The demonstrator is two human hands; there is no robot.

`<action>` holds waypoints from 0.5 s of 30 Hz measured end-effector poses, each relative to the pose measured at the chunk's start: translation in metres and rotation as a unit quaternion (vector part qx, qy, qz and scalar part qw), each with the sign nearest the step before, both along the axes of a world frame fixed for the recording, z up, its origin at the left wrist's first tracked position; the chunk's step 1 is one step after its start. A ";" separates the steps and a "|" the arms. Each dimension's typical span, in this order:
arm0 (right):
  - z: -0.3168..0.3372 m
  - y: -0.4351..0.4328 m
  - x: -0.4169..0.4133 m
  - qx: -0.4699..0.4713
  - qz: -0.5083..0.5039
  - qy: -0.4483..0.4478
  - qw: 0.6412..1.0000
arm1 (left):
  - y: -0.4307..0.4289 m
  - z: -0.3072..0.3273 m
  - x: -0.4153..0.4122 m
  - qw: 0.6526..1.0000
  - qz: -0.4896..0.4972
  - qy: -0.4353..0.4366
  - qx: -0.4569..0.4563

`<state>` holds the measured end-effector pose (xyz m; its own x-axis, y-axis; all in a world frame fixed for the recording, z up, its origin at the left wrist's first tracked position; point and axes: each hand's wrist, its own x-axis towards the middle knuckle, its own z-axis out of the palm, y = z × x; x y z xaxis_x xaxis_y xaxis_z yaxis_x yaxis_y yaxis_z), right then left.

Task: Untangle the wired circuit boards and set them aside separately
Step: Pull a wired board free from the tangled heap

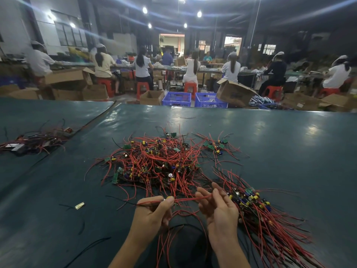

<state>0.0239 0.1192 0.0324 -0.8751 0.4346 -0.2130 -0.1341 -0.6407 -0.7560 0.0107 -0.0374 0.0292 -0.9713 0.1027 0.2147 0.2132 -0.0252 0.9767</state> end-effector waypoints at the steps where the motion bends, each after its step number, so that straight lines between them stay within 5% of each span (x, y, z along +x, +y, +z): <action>1: -0.001 0.000 0.000 0.011 -0.007 0.003 1.000 | 0.000 0.000 0.000 1.000 0.000 0.004 -0.002; 9: -0.004 -0.001 -0.001 0.045 -0.026 0.032 0.998 | 0.003 -0.003 -0.004 0.997 0.048 -0.034 0.044; 15: -0.002 0.003 0.003 0.002 0.084 0.070 0.994 | 0.009 0.001 -0.005 0.964 0.083 -0.119 0.221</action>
<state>0.0266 0.1219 0.0300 -0.9563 0.2805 -0.0828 -0.1294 -0.6598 -0.7402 0.0052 -0.0288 0.0300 -0.9935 -0.1100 -0.0286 0.0223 -0.4351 0.9001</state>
